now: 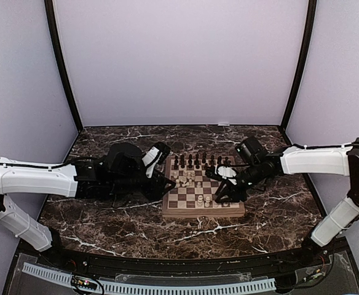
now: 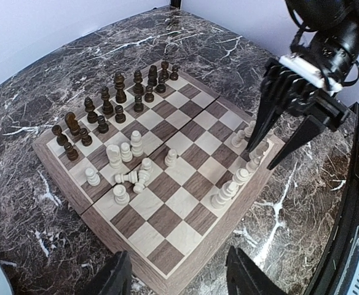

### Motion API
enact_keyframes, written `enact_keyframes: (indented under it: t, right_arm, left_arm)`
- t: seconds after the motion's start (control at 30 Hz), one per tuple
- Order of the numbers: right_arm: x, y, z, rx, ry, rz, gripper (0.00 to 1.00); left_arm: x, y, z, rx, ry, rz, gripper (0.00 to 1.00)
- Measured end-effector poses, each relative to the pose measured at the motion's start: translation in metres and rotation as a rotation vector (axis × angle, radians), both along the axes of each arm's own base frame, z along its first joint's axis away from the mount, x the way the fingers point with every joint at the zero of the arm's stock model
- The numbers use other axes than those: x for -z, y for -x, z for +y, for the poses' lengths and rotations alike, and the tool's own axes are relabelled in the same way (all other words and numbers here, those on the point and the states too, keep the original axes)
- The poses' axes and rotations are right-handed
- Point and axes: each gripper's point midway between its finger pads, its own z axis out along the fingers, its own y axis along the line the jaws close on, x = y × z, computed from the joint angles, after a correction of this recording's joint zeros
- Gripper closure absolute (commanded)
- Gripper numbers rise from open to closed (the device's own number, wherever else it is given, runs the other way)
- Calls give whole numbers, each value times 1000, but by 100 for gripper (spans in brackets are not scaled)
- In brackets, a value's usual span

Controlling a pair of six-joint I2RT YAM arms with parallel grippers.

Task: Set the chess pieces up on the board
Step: Place the bishop on f1, then pick up the rook from the chessboard.

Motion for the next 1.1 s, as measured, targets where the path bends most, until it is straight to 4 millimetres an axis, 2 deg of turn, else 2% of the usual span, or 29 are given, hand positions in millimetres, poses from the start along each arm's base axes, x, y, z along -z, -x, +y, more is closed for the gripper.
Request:
enact_keyframes:
  t: [0.13,0.27,0.33,0.43,0.57,0.73,0.87,1.1]
  right_arm:
    - [-27,1,3,-14,-38,-18,65]
    - [-62,2,5,-22,-93,-34,65]
    - [-74,1,1,-10,-112,-45,65]
    - [-84,-2,-8,33,-132,-59,65]
    - [-79,-9,-27,114,-125,-67,65]
    - [-61,-21,-43,180,-67,-103,65]
    - [-56,-24,-46,191,-50,-124,65]
    - [-55,-27,-48,193,-43,-147,65]
  left_arm:
    - [-3,-14,-1,-59,-6,32,48]
    - [-5,-40,-6,-136,1,84,55]
    - [-3,-53,-8,-173,-2,118,58]
    - [5,-65,-10,-208,-10,177,58]
    - [24,-75,-11,-231,-44,260,53]
    - [54,-80,-18,-230,-104,347,53]
    - [78,-80,-22,-228,-149,411,60]
    - [93,-85,-21,-257,-171,464,63]
